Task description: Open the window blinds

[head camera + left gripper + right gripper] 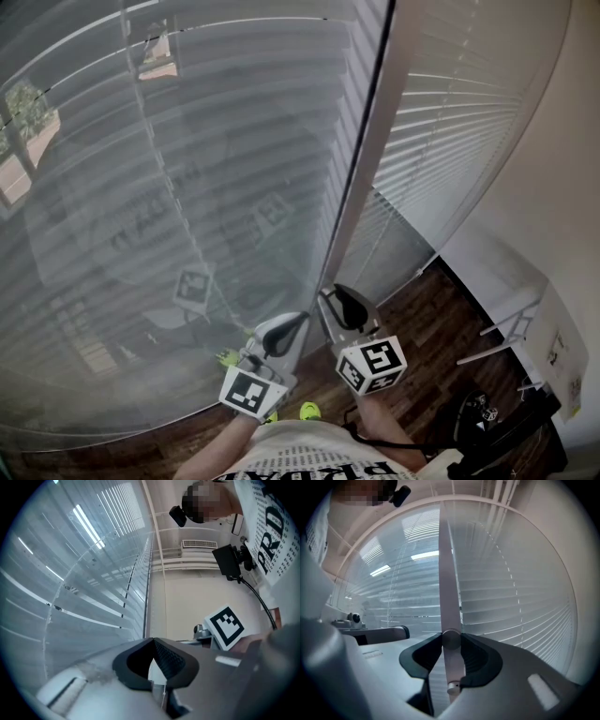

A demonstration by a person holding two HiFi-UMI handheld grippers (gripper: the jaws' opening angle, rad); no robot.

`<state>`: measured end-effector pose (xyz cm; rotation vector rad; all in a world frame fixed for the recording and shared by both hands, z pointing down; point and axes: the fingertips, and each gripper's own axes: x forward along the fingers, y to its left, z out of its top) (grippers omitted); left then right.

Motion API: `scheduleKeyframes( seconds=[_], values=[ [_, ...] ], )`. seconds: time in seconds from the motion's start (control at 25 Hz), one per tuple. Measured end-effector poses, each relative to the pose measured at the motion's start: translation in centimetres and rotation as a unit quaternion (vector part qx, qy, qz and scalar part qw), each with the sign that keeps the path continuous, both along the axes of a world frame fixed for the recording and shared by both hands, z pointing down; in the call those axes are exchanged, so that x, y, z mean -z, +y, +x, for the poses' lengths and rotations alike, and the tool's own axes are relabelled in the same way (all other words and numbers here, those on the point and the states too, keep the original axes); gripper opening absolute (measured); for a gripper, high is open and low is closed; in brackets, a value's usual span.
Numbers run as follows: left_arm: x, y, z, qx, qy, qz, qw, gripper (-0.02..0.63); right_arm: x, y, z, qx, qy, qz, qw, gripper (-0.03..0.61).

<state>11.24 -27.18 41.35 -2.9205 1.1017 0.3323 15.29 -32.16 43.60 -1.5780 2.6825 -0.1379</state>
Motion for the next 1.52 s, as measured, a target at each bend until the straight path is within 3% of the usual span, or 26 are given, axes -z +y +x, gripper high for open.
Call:
scheduleKeyframes(
  seconds=[0.12,0.2,0.4,0.68,0.76,1.08,1.52],
  values=[
    [0.2,-0.1,0.0,0.002,0.002,0.003,1.0000,-0.009,-0.1,0.0,-0.1,0.000,0.083,0.015,0.996,0.124],
    [0.4,-0.1,-0.1,0.003,0.003,0.006,1.0000,-0.009,-0.3,0.2,-0.4,0.006,0.157,0.029,0.987,0.135],
    [0.4,-0.1,-0.2,0.005,0.003,0.008,1.0000,-0.009,-0.6,0.9,-0.7,0.022,0.328,0.075,0.942,0.166],
    [0.4,0.1,-0.2,0.005,0.005,0.006,1.0000,-0.009,-0.3,0.6,-1.5,0.023,0.445,0.122,0.887,0.140],
    [0.3,0.1,-0.3,0.006,0.007,0.003,1.0000,-0.009,-0.3,0.5,-1.4,0.018,0.462,0.130,0.877,0.128],
    [0.2,0.1,-0.7,0.010,0.010,0.000,0.9999,-0.009,-0.1,0.5,-1.4,0.010,0.440,0.133,0.888,0.126],
    [0.1,0.1,-0.5,0.005,0.008,-0.001,1.0000,-0.009,0.3,0.5,-1.2,0.010,0.309,0.093,0.946,0.124]
  ],
)
